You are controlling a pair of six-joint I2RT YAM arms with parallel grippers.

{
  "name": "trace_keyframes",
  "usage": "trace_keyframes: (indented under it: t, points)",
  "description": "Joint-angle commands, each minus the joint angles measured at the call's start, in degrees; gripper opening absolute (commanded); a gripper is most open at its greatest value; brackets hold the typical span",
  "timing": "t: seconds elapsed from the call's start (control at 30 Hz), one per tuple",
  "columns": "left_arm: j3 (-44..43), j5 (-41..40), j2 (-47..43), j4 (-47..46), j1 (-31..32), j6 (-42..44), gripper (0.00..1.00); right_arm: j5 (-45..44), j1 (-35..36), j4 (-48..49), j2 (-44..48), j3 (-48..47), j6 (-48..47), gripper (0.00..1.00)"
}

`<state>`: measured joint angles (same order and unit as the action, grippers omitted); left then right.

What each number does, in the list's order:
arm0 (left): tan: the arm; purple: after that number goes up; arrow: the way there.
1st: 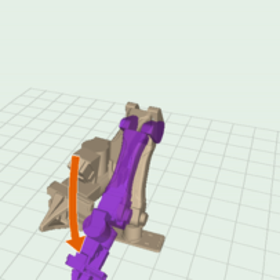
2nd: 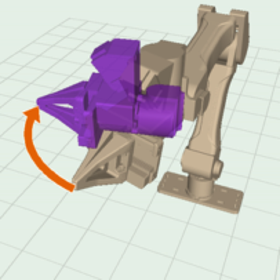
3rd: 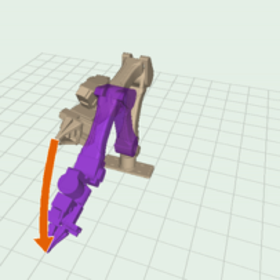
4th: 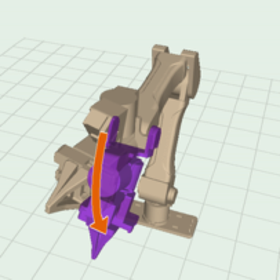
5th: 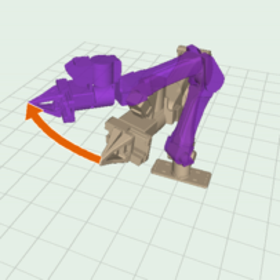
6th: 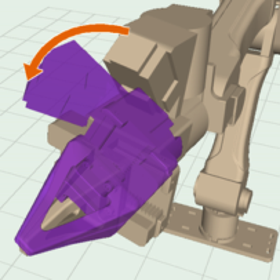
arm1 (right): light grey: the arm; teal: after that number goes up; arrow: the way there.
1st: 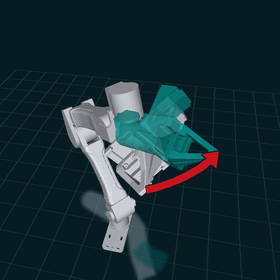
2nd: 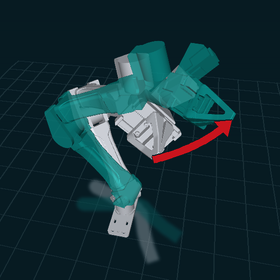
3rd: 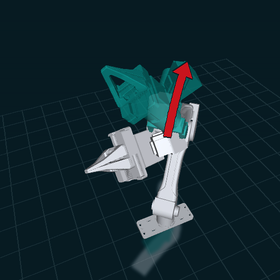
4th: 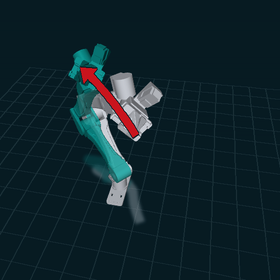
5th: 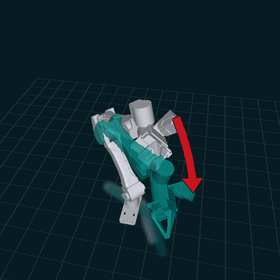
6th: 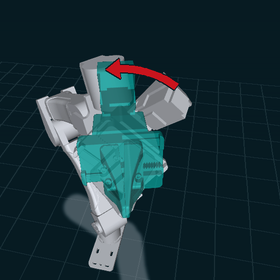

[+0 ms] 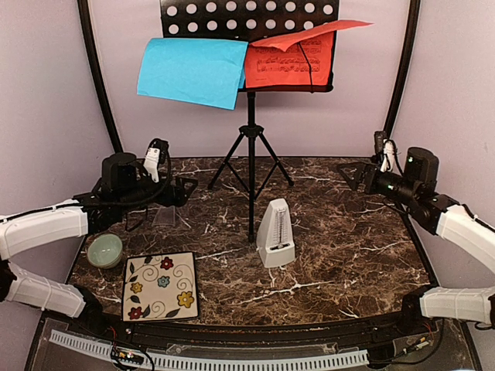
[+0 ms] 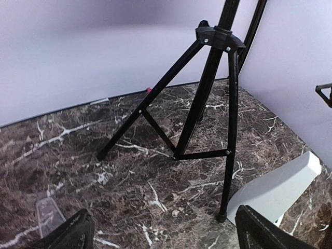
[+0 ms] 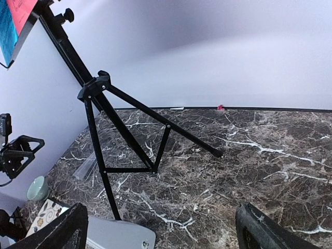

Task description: Set up the instrument practice props

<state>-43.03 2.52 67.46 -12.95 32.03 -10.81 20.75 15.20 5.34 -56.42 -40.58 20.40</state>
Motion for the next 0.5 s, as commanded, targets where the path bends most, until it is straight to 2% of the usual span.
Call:
trace_keyframes:
  t: [0.0, 0.27, 0.47]
  points:
    - [-0.7, -3.5, -2.0, 4.9, 0.0, -5.3, 0.99, 3.0, -0.3, 6.0, 0.7, 4.2, 1.7, 1.0]
    - [1.3, -9.8, 1.0, 9.7, 0.0, -16.9, 0.99, 0.4, -0.3, 12.7, 2.6, 13.1, 4.1, 1.0]
    - [1.6, -11.8, 3.9, 11.7, 0.0, -21.0, 0.99, 0.1, -0.3, 16.2, 1.1, 17.5, 5.5, 1.0]
